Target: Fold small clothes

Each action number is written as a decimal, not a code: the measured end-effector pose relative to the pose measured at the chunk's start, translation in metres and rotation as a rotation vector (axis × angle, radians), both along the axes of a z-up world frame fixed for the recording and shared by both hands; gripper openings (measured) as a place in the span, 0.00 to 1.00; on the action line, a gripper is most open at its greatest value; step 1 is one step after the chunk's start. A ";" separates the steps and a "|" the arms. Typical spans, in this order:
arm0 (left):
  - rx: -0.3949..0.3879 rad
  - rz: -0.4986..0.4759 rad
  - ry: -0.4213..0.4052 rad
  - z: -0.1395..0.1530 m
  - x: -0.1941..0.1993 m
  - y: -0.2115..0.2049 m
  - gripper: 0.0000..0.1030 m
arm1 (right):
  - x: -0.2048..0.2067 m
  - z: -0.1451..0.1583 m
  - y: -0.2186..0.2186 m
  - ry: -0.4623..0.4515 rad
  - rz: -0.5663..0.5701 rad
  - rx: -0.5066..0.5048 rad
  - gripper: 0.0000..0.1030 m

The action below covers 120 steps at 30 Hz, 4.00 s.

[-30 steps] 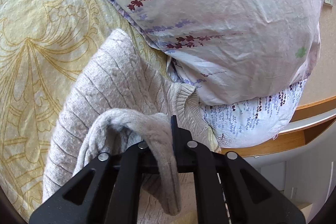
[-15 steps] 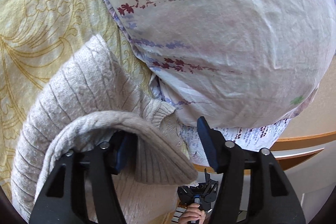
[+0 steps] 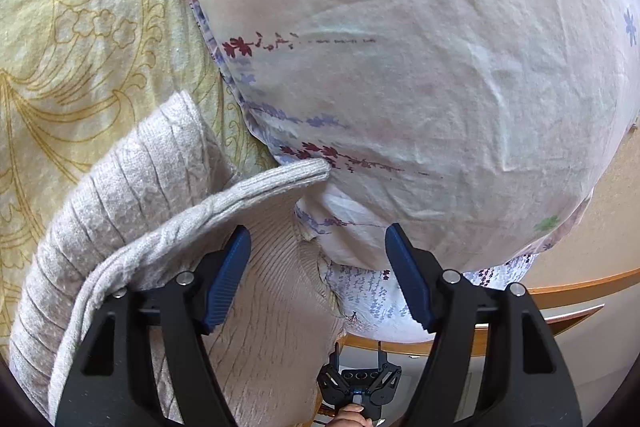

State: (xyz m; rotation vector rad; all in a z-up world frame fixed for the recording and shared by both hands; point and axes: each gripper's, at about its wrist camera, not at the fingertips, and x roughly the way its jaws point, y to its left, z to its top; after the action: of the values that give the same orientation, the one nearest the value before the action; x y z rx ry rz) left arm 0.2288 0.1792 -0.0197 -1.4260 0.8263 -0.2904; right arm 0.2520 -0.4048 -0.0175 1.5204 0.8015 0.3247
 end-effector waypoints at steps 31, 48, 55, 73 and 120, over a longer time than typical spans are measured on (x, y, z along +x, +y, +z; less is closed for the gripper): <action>1.049 -0.336 -0.050 0.045 -0.100 -0.048 0.74 | -0.105 0.055 0.021 0.060 0.228 -0.903 0.44; 0.993 -0.323 -0.067 0.041 -0.121 -0.021 0.18 | -0.114 0.063 0.035 0.020 0.287 -1.033 0.11; 0.846 -0.325 -0.151 0.054 -0.141 0.006 0.08 | -0.130 0.089 0.029 -0.035 0.242 -1.017 0.10; 1.009 -0.292 -0.211 0.083 -0.131 -0.037 0.78 | -0.118 0.093 0.067 -0.047 0.277 -1.187 0.25; 0.960 -0.450 -0.026 0.018 -0.045 -0.022 0.98 | -0.021 0.040 0.221 0.159 0.507 -1.436 0.99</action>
State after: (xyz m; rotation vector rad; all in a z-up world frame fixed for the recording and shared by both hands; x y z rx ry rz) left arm 0.1839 0.1568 -0.0017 -0.3355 1.0615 -0.2005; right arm 0.2311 -0.1836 0.0225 -0.0140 1.1533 -0.0559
